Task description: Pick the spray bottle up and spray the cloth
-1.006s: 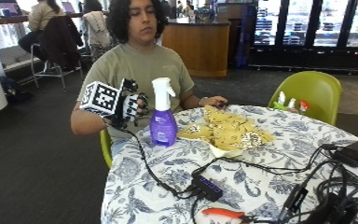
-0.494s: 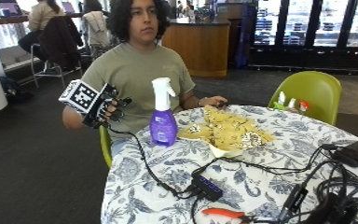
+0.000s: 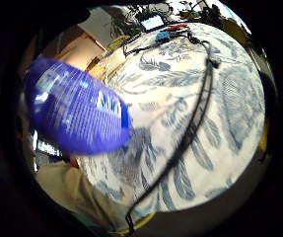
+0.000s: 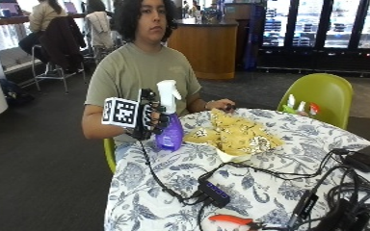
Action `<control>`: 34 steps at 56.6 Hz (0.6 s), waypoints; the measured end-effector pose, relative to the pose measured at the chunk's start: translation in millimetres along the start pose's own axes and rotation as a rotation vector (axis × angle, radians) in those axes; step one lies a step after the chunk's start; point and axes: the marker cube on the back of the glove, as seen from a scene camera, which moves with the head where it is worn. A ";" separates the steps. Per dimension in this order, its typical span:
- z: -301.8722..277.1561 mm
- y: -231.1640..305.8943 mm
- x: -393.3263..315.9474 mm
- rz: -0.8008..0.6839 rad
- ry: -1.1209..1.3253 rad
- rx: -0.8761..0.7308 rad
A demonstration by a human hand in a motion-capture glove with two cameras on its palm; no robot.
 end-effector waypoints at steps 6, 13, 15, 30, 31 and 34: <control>15.0 -18.1 5.6 0.015 -0.027 0.061; 28.3 -35.0 6.8 0.000 -0.013 0.119; 30.3 -41.2 7.4 -0.012 0.006 0.128; 43.4 -84.8 12.0 -0.027 0.007 0.114; 43.6 -86.7 10.7 -0.020 -0.010 0.113; 43.1 -91.7 5.2 0.001 -0.078 0.107</control>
